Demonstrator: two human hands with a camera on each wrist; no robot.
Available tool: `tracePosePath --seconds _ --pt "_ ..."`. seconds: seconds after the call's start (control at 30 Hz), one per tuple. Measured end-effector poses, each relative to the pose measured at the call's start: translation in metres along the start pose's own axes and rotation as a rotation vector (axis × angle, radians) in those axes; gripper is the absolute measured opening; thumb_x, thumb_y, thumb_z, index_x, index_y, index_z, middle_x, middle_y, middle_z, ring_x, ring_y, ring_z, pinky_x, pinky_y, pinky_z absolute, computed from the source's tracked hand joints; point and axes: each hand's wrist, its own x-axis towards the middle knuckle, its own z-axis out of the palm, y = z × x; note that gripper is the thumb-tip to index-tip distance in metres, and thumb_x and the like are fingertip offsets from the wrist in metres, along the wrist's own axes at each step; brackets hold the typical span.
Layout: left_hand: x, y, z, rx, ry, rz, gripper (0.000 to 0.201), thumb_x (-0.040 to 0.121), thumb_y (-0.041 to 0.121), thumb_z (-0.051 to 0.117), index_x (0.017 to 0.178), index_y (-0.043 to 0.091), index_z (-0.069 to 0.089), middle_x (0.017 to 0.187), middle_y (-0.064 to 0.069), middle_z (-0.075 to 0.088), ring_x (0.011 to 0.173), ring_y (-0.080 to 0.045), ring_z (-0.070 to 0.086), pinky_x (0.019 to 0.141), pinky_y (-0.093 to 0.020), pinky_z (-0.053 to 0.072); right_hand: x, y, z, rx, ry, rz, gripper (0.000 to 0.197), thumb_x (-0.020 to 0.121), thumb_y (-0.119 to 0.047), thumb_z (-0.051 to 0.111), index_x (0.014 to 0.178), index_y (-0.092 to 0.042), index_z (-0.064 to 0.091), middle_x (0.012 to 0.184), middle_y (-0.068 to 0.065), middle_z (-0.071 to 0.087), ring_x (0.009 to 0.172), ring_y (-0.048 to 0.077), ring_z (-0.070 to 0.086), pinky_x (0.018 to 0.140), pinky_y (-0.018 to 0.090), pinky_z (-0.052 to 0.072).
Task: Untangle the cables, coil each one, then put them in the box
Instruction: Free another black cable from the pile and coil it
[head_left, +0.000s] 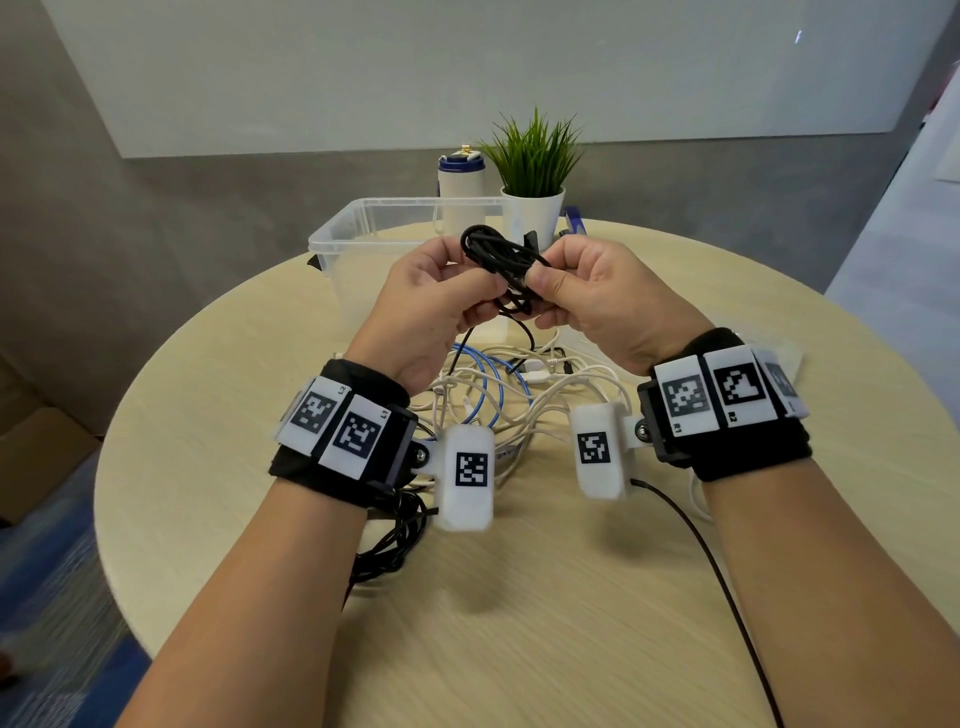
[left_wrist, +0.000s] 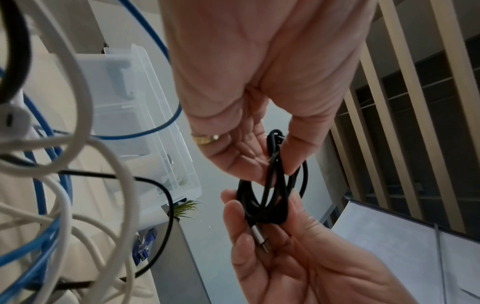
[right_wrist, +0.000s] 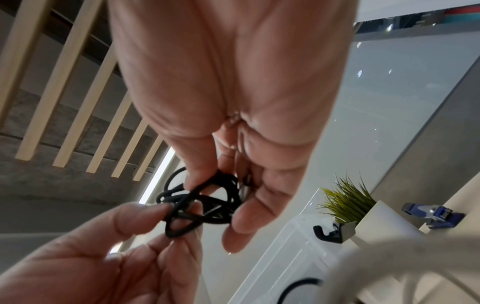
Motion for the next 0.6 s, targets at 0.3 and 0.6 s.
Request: tracePosePath --seconds 0.3,0.6 --pt "-0.0005 0.0004 -0.0038 -0.063 -0.088 0.002 0.018 0.085 -0.008 0.055 0.090 0.009 0.056 0.073 0.001 0.068 0.064 -0.010 0.064 0.065 -0.021 0.052 -0.0014 -0.0021 0.0030 0.050 -0.021 -0.005 0.019 0.097 -0.008 0.048 0.082 -0.014 0.057 0.081 0.005 0.064 0.075 0.019 0.063 0.064 0.022 0.050" --pt "0.0012 -0.0007 -0.0031 -0.027 -0.055 -0.005 0.016 0.087 -0.001 0.058 0.103 0.002 0.055 0.088 -0.012 0.063 0.071 -0.015 0.061 0.071 -0.024 0.052 -0.0045 -0.0027 0.0007 -0.023 -0.031 -0.043 0.010 0.078 -0.002 0.071 0.082 -0.010 0.067 0.077 0.007 0.066 0.066 0.009 0.059 0.068 0.022 0.051"
